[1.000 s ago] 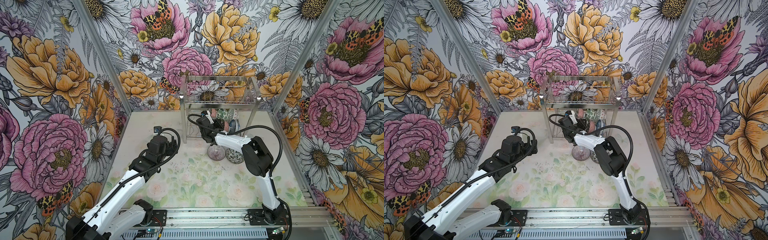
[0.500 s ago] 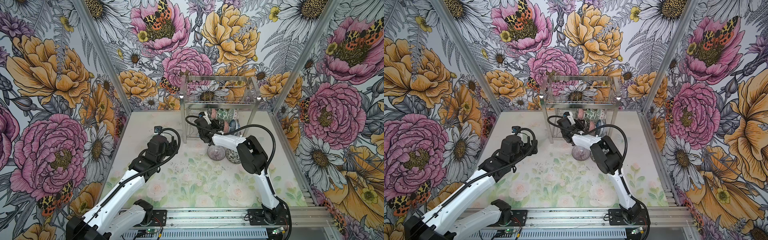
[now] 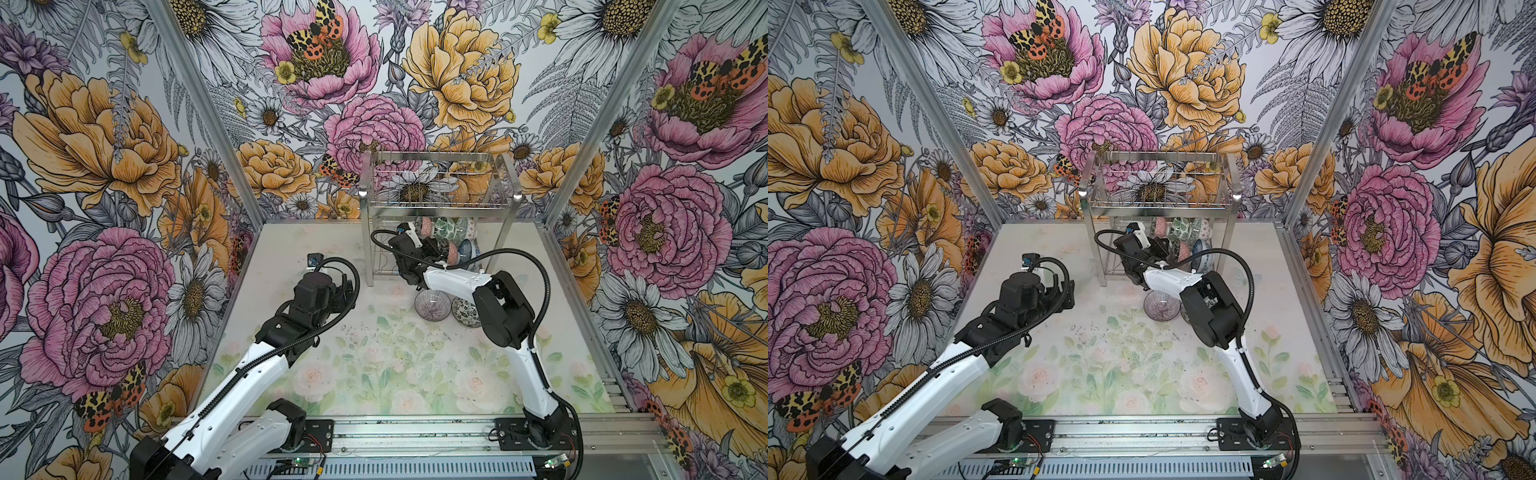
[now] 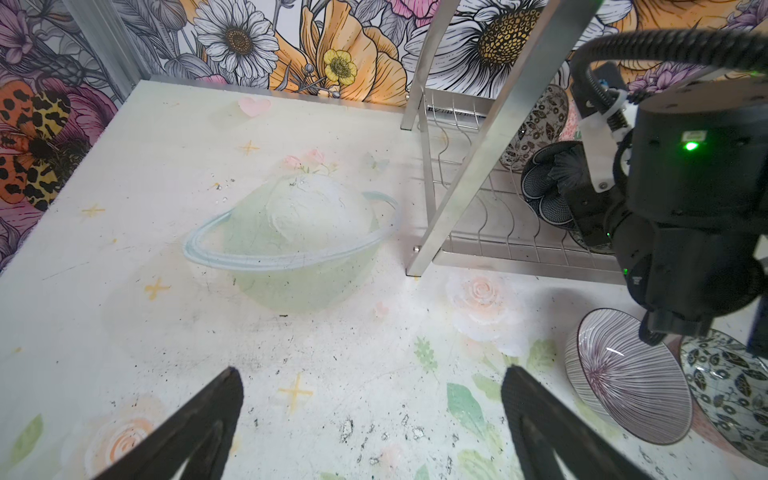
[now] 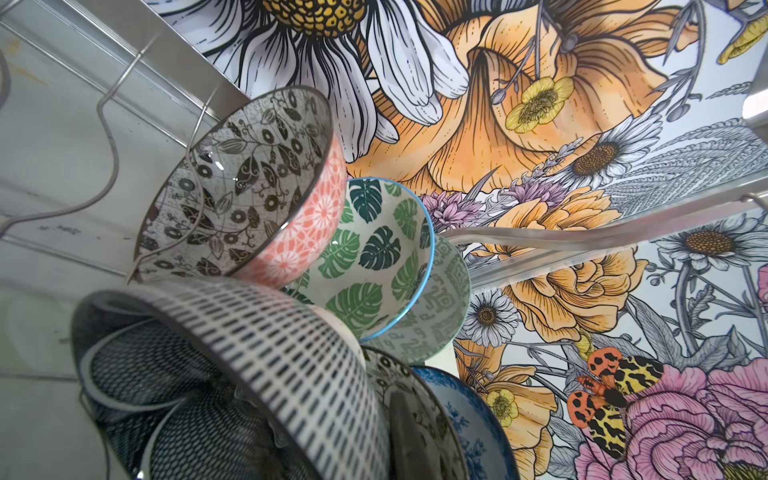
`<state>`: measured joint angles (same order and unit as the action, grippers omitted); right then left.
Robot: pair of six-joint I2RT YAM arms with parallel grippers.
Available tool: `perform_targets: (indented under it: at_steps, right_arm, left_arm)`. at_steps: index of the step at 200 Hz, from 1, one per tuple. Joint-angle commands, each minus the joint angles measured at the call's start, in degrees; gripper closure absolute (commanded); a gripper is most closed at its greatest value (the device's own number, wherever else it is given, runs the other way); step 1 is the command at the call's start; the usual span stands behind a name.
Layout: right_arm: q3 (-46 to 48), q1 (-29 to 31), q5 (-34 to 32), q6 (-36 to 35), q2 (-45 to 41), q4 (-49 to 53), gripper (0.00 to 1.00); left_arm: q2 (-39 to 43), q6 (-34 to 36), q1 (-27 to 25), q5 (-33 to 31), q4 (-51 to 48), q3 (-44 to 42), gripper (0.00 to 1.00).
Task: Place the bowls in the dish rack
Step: 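Open the right gripper and withdraw while the left reaches toward the purple-striped bowl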
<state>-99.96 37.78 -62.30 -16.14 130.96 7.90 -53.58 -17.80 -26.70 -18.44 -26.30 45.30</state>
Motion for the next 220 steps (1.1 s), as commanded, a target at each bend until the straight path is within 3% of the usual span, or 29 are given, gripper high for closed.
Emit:
perform_targets:
  at_steps: [1, 54, 114, 134, 148, 160, 187, 220]
  right_arm:
    - [-1.91, 0.19, 2.65, 2.23, 0.66, -0.53, 0.90]
    - [-1.81, 0.67, 4.78, 2.47, 0.02, -0.13, 0.78]
    - [-0.09, 0.99, 5.12, 2.48, -1.89, 0.27, 0.72]
    - [1.71, 0.97, 6.44, 2.45, -4.36, 0.35, 0.58]
    - [3.16, 0.98, 7.59, 2.43, -6.35, 0.46, 0.35]
    - [4.33, 1.08, 8.37, 2.49, -8.13, 0.95, 0.21]
    - [9.16, 1.57, 10.53, 4.10, -13.82, 1.34, 0.01]
    - [19.89, 4.97, 12.85, 9.58, -23.64, 1.25, 0.00]
  left_arm:
    - [1.24, 0.03, 0.63, 1.39, 1.18, -0.82, 0.01]
    - [1.90, -0.37, 0.63, 1.50, 1.19, -1.33, 0.01]
    - [2.21, -0.74, 0.63, 2.02, 1.17, -1.17, 0.02]
    - [2.34, -0.96, 0.65, 2.18, 0.94, -1.34, 0.01]
    - [2.58, -1.36, 0.40, 2.26, 0.81, -1.52, 0.01]
    - [2.86, -1.60, 0.19, 2.26, 0.51, -1.62, 0.01]
    - [3.22, -1.71, -0.46, 2.26, -0.52, -1.43, 0.01]
    - [3.35, -1.88, -2.71, 1.86, -0.45, -1.44, 0.01]
